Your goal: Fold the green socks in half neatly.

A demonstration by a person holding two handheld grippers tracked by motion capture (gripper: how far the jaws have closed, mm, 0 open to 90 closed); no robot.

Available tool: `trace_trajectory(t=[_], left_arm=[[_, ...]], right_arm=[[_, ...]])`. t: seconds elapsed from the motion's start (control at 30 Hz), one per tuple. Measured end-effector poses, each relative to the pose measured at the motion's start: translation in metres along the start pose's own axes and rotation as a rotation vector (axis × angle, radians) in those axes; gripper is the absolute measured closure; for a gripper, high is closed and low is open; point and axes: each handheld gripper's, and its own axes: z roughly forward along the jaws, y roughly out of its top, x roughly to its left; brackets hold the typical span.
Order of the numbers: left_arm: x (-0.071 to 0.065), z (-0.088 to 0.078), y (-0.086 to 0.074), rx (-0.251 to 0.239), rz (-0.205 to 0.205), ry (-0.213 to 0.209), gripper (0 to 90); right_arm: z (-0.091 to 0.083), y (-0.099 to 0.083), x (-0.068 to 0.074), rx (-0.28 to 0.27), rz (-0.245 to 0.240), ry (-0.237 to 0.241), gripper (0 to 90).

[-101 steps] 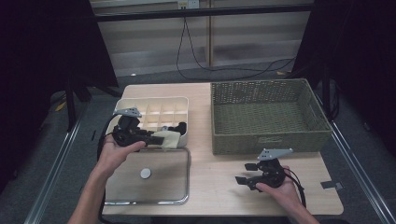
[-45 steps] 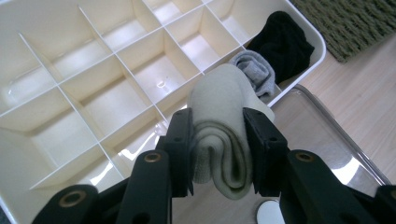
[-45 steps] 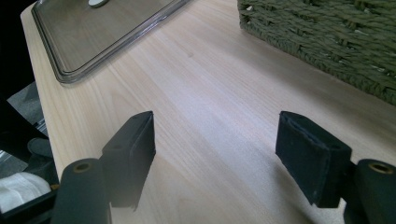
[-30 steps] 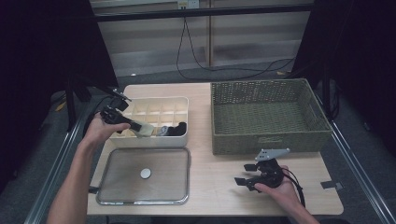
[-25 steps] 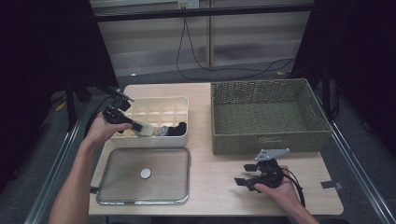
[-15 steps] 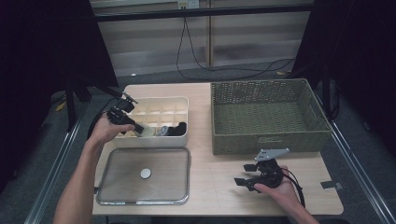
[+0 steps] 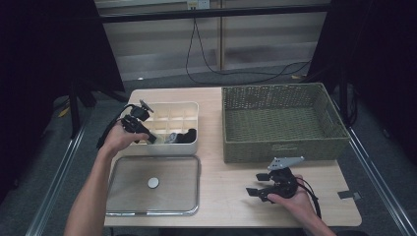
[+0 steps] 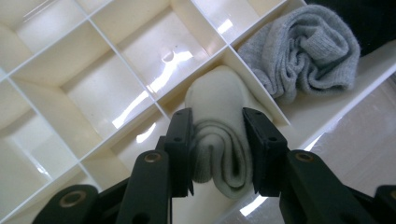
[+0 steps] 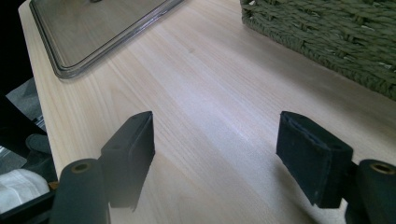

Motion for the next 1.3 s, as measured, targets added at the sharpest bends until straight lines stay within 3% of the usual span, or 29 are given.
trace_trajectory(t=[0.2, 0.37, 0.6, 0.8, 1.13, 1.3], left_arm=[[-0.005, 0.006, 0.007, 0.004, -0.015, -0.001, 64.9], [-0.007, 0.012, 0.010, 0.022, 0.010, 0.005, 65.5], [-0.008, 0.024, 0.013, 0.061, 0.015, 0.017, 66.0], [-0.003, 0.031, 0.006, 0.045, -0.007, 0.004, 66.1], [-0.003, 0.040, 0.005, 0.082, -0.026, -0.002, 66.6], [-0.001, 0.043, 0.002, 0.064, -0.053, -0.017, 66.5]], right_arm=[[0.000, 0.000, 0.000, 0.002, -0.001, 0.000, 28.4], [0.000, 0.000, 0.000, 0.002, -0.002, 0.003, 28.4], [0.001, 0.001, 0.000, 0.000, 0.005, 0.002, 28.3], [0.005, 0.002, -0.002, 0.008, 0.012, 0.003, 28.2], [0.003, 0.000, 0.001, 0.007, 0.008, 0.007, 27.8], [0.000, 0.000, 0.001, -0.002, 0.005, 0.006, 27.8]])
